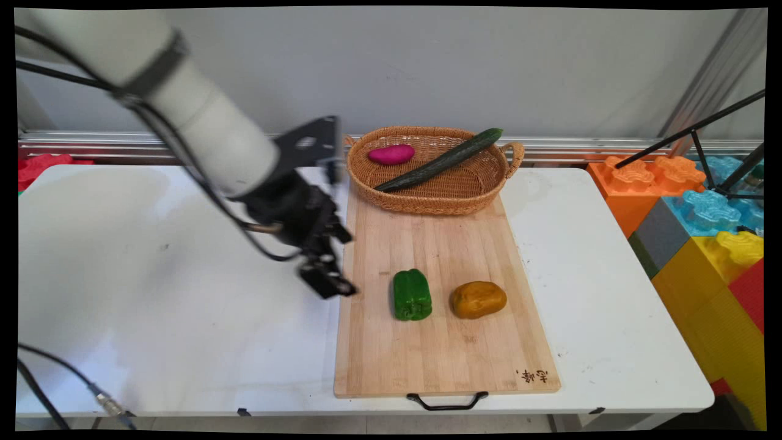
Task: Pick up the potato from the cutting board
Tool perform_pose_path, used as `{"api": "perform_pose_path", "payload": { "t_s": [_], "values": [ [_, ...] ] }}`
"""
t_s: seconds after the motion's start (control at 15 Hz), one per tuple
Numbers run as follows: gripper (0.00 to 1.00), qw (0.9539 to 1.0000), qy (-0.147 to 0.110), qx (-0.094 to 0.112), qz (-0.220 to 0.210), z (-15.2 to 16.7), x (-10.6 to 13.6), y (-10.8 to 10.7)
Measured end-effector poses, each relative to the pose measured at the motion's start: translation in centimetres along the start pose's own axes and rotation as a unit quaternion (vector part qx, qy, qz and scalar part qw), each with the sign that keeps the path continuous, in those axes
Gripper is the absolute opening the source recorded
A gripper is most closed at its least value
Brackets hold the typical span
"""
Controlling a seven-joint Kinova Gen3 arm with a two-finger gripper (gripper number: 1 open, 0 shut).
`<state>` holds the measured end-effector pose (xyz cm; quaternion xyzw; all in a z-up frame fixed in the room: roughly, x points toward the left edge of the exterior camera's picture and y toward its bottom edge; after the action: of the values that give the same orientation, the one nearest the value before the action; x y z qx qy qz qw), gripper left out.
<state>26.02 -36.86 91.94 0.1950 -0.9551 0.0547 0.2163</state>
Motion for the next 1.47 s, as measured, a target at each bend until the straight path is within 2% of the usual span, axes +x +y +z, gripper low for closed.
{"api": "perform_pose_path", "payload": {
  "t_s": [0.27, 0.53, 1.13, 1.47],
  "values": [
    [1.00, 0.9996, 0.025, 0.015, 0.003, 4.3, 4.3, 0.9],
    [1.00, 0.9990, 0.040, 0.021, 0.003, 8.4, 6.2, 1.5],
    [1.00, 0.9975, 0.062, 0.035, 0.007, 19.1, 8.1, 1.4],
    [1.00, 0.9964, 0.074, 0.042, 0.005, 22.2, 9.0, 1.1]
  ]
}}
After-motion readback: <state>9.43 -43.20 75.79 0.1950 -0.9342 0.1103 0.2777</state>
